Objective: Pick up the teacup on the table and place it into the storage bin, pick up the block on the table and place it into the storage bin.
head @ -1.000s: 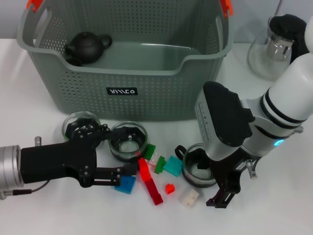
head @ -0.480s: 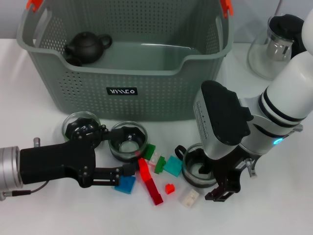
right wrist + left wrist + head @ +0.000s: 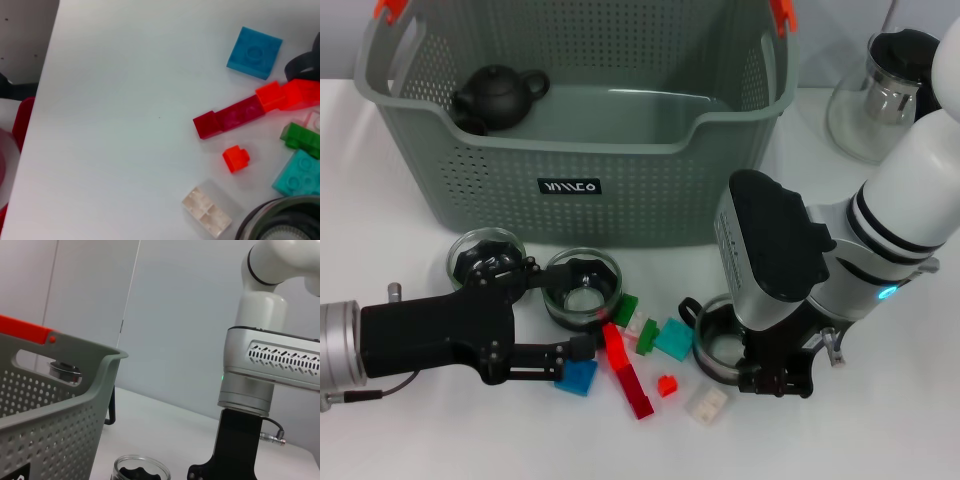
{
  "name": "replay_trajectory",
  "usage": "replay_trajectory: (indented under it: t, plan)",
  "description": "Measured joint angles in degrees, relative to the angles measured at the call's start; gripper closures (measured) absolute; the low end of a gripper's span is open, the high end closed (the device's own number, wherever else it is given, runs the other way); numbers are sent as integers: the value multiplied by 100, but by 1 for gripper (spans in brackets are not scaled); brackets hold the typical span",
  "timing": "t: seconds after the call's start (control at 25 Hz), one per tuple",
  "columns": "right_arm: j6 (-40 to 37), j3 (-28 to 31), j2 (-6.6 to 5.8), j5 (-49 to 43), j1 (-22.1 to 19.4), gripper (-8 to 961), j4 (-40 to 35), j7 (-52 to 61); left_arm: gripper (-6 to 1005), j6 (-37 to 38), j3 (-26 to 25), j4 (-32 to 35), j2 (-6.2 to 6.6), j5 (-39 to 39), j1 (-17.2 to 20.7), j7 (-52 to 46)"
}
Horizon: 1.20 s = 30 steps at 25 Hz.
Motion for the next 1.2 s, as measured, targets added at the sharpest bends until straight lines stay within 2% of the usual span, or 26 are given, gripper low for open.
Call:
replay_trajectory:
  t: [0.28, 0.4, 0.8, 1.2]
  plan:
    - [-66, -7, -8, -7, 5, 841, 8, 46, 52, -8, 0, 0, 0, -6, 25, 8]
    - [-75, -4, -10, -8, 5, 890, 8, 46, 52, -8, 0, 0, 0, -8, 27, 9]
    - [-272, 218, -28, -3, -4, 892, -40, 33, 52, -2, 0, 5, 0, 5, 38, 20]
    - [-1201, 922, -26, 31, -57, 894, -833, 227, 52, 137, -105, 40, 3, 10, 138, 168]
